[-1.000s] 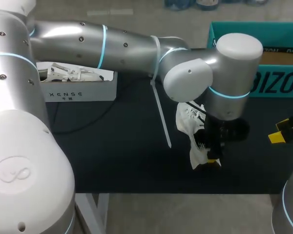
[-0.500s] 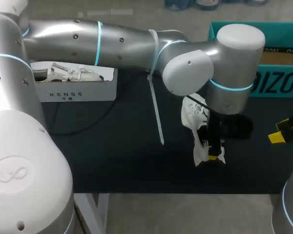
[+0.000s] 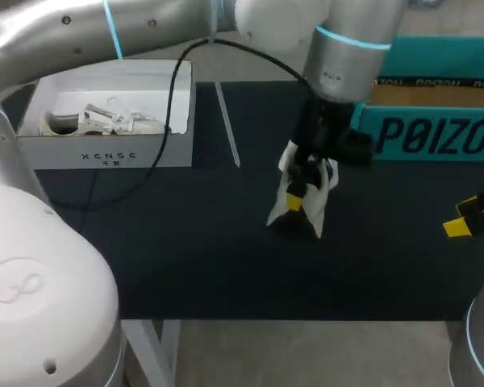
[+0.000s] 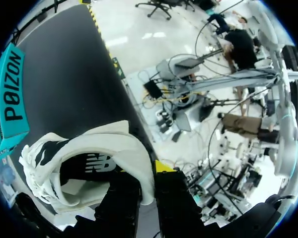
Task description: Take the shoe out of the shoebox, open the shoe tongue, remove and reinsert the insole, then place the shoe into the shoebox
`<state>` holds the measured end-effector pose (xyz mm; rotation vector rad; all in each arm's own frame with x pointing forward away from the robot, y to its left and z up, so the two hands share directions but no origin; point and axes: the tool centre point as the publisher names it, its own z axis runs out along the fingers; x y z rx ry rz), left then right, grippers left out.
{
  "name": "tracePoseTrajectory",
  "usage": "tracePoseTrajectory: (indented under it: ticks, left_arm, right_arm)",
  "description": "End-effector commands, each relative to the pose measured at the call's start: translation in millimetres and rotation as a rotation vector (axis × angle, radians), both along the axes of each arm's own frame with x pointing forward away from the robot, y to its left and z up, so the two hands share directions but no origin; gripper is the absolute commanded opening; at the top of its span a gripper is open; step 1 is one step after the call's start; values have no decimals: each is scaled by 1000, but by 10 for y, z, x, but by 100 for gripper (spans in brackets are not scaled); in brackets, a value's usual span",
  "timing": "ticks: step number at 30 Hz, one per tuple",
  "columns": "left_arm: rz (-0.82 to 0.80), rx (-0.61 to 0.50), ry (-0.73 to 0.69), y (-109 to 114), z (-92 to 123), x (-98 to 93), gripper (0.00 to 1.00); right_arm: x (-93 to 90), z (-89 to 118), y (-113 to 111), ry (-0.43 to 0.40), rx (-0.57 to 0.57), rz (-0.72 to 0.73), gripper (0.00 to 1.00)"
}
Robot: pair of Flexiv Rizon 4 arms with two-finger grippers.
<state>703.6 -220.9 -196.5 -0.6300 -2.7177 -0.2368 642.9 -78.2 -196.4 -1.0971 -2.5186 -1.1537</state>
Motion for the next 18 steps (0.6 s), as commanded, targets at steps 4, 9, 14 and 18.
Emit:
tracePoseTrajectory:
  ticks: [4,9,14,18]
  left_arm:
    - [58,48,-61,765,535,209,0]
    - [58,48,-61,765,535,209,0]
    - [58,48,-61,765,535,209,0]
    - [58,48,-61,765,535,209,0]
  right_arm:
    - [-126,18,-10,-24,-19,-29,100]
    - [-126,18,-10,-24,-19,-29,100]
    - [-126,18,-10,-24,-19,-29,100]
    - [-126,18,-10,-24,-19,-29,100]
